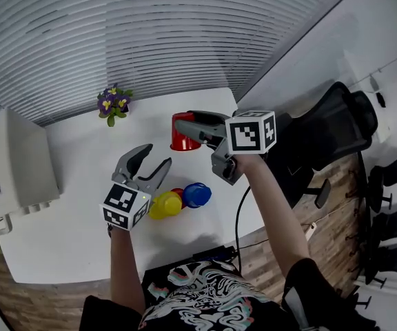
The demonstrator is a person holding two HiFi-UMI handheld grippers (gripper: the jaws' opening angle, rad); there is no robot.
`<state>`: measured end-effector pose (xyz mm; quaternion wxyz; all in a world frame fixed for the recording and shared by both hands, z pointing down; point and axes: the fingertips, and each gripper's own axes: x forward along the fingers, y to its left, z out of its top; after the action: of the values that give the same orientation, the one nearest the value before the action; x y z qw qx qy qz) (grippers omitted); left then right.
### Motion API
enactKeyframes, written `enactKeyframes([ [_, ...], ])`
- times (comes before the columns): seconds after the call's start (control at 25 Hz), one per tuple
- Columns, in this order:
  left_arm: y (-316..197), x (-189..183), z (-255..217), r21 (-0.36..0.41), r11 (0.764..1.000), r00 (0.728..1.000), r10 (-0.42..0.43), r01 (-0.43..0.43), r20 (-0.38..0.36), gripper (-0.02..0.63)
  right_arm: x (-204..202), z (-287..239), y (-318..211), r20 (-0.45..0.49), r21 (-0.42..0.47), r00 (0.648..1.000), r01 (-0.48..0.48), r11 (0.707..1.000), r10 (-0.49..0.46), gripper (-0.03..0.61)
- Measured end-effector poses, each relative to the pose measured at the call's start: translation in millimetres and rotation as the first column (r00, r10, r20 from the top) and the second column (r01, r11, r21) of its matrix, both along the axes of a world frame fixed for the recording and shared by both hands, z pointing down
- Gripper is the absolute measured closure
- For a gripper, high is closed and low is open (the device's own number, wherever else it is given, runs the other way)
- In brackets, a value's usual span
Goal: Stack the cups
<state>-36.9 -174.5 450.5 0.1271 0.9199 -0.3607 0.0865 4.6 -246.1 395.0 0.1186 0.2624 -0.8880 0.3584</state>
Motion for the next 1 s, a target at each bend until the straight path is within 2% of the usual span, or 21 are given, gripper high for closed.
enactKeyframes([
  [0.2,9.9,10.8,-16.6,0.033,0.999,1.000,0.003,-0.004,0.011,0.387,-3.8,-9.5,22.1,0.052,-0.012,0.998,0.030,0.999,-0.030,0.348],
  [0.4,21.3,10.9,-20.9,0.035,0.999,0.999,-0.029,0.028,0.028,0.399,-8.9,-16.5,49.9,0.111,-0.030,0.991,0.072,0.997,-0.069,0.348],
  [0.68,41.7,4.9,-27.1,0.032,0.998,0.998,-0.056,0.056,0.023,0.399,-0.8,-21.6,78.9,0.160,-0.030,0.986,0.058,0.998,-0.053,0.347],
  [0.88,57.1,3.3,-31.4,0.030,0.997,0.997,-0.077,0.077,0.024,0.399,5.2,-31.1,99.5,0.178,-0.003,0.983,0.048,0.999,-0.047,0.348],
  [1.0,66.1,1.1,-35.4,0.038,0.995,0.996,-0.090,0.088,0.030,0.399,4.5,-40.5,113.0,0.181,0.059,0.981,0.054,0.997,-0.064,0.348],
])
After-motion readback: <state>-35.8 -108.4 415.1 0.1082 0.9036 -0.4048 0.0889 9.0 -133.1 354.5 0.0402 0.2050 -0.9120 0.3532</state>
